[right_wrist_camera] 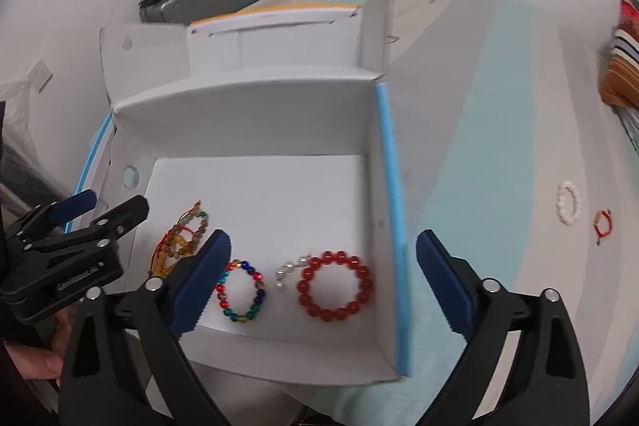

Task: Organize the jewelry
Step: 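Move both tools back over the pink bead and red cord bracelets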

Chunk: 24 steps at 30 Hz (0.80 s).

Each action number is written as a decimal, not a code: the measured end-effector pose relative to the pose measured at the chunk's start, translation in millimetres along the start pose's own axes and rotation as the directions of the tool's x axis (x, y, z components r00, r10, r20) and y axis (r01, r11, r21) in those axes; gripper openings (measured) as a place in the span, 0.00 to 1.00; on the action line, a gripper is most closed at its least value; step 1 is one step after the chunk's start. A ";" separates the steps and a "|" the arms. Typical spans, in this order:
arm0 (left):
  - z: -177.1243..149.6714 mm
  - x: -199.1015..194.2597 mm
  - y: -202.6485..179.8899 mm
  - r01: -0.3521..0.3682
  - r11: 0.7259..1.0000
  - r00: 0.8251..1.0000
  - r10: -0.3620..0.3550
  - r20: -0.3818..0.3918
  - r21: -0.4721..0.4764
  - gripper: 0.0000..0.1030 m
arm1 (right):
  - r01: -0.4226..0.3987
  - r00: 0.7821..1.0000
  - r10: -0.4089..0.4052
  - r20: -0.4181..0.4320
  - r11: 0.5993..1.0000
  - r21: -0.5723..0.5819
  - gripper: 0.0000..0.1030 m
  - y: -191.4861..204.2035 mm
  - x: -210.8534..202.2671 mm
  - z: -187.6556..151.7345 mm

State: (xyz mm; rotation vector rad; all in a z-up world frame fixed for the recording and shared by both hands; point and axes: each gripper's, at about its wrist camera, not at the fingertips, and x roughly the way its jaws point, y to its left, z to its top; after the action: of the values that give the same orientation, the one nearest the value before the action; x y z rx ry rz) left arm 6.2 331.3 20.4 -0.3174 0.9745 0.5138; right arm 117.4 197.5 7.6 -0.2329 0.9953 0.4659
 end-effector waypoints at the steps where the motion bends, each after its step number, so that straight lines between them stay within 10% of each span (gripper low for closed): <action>1: 0.9 -3.7 -3.9 0.000 1.000 1.000 0.000 0.008 0.005 0.88 | 0.006 1.000 -0.006 0.011 1.000 0.005 0.90 -4.2 -3.4 -0.4; 24: 6.3 4.2 -249.5 0.236 0.936 0.971 -0.239 -0.019 0.261 0.95 | 0.244 0.965 -0.261 0.015 0.921 0.304 0.93 -273.2 -54.6 -52.1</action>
State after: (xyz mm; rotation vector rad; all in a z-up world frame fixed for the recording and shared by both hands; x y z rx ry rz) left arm 148.9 126.7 27.2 -0.1895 0.9637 0.1619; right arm 184.0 -77.7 20.3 -0.0725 0.9525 0.0807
